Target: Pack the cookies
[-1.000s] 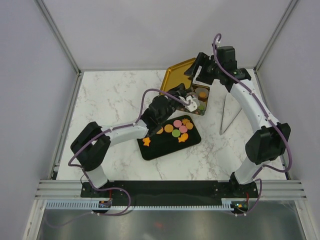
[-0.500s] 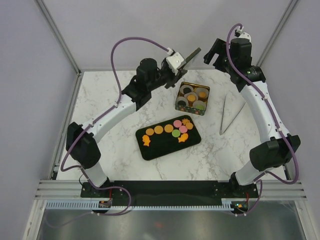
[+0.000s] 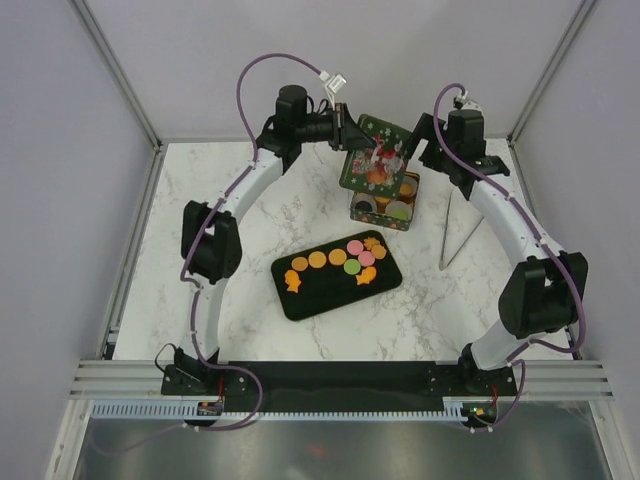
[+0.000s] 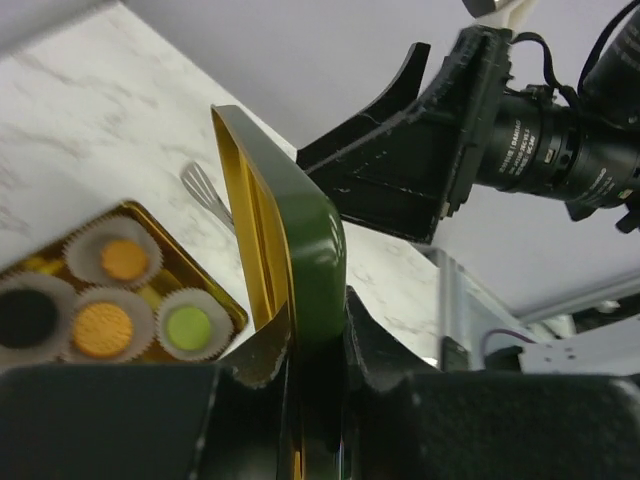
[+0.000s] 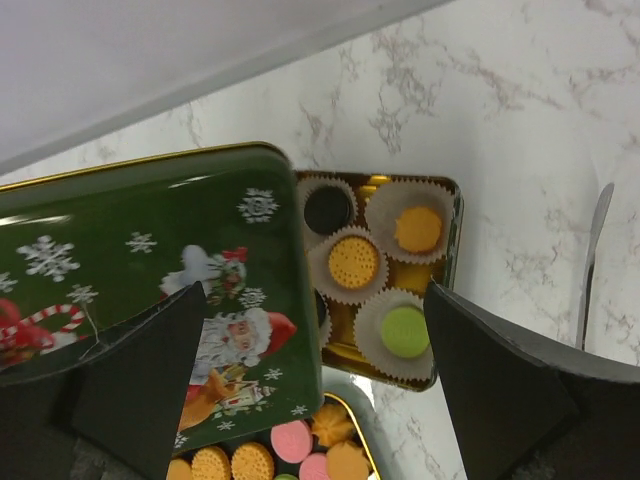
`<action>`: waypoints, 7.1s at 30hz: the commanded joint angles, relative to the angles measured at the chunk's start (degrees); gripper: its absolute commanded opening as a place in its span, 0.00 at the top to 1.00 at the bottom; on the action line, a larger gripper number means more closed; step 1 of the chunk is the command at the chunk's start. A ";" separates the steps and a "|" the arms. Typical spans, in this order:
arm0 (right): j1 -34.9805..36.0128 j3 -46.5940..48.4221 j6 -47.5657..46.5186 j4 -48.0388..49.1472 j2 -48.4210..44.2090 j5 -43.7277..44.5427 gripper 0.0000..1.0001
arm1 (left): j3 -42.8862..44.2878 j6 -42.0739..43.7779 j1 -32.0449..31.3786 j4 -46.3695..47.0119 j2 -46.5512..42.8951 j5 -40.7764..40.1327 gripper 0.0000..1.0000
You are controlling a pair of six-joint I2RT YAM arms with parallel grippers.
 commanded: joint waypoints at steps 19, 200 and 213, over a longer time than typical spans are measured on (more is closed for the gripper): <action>-0.95 -17.87 1.90 19.63 3.62 -8.57 0.02 | 14.89 -49.84 0.71 30.86 28.99 9.51 0.97; 9.33 2.25 -8.47 1.00 29.02 -7.24 0.07 | -34.84 -26.90 1.32 20.67 7.65 -14.84 0.38; 7.93 8.84 -9.17 -4.79 34.47 -10.25 0.11 | -38.10 -26.90 -1.05 20.67 5.55 -14.84 0.38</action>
